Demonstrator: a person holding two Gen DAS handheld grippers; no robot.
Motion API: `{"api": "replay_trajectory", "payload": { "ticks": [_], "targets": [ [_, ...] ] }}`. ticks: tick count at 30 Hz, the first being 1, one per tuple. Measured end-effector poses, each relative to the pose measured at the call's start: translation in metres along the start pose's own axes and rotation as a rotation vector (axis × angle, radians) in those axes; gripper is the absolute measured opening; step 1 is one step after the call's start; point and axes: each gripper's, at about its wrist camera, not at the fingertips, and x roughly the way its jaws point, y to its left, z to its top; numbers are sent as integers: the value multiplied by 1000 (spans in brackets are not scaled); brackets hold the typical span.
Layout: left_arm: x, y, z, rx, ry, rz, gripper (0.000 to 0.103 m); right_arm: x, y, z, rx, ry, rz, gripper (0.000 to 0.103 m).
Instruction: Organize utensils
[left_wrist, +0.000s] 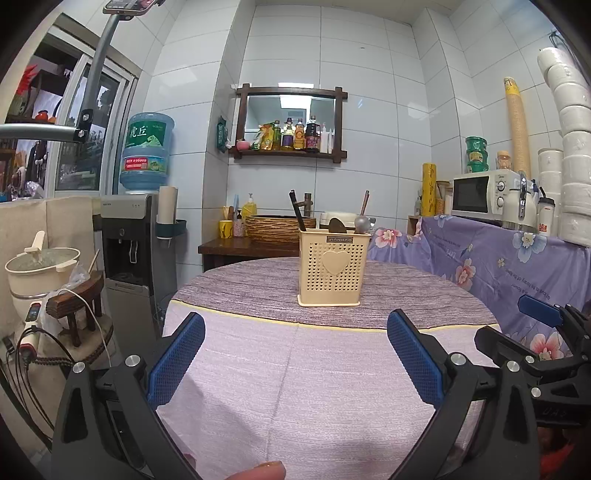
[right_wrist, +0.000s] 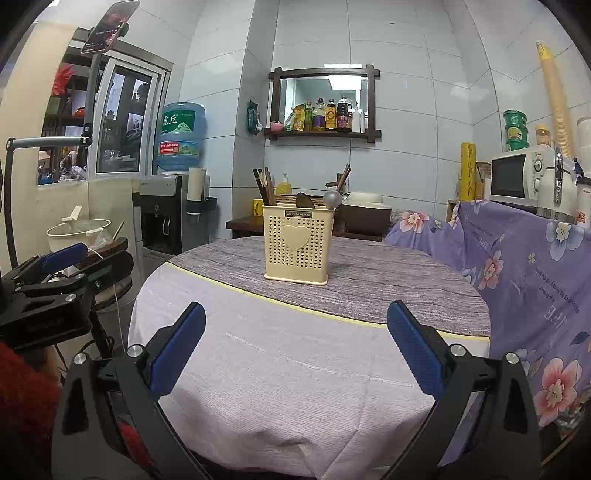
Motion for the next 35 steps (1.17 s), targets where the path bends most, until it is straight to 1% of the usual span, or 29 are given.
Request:
{"api": "replay_trajectory", "payload": {
  "ticks": [11,16,35],
  "targets": [
    [0,-1,1,1,5,-2,98,0,0,-1,1,1,0,97],
    [2,-2,1,2,19,-10,98,0,0,0,0,1,0,97],
    [5,-1,1,7,41,1,98,-1,0,-3,0,5,-6,97]
  ]
}}
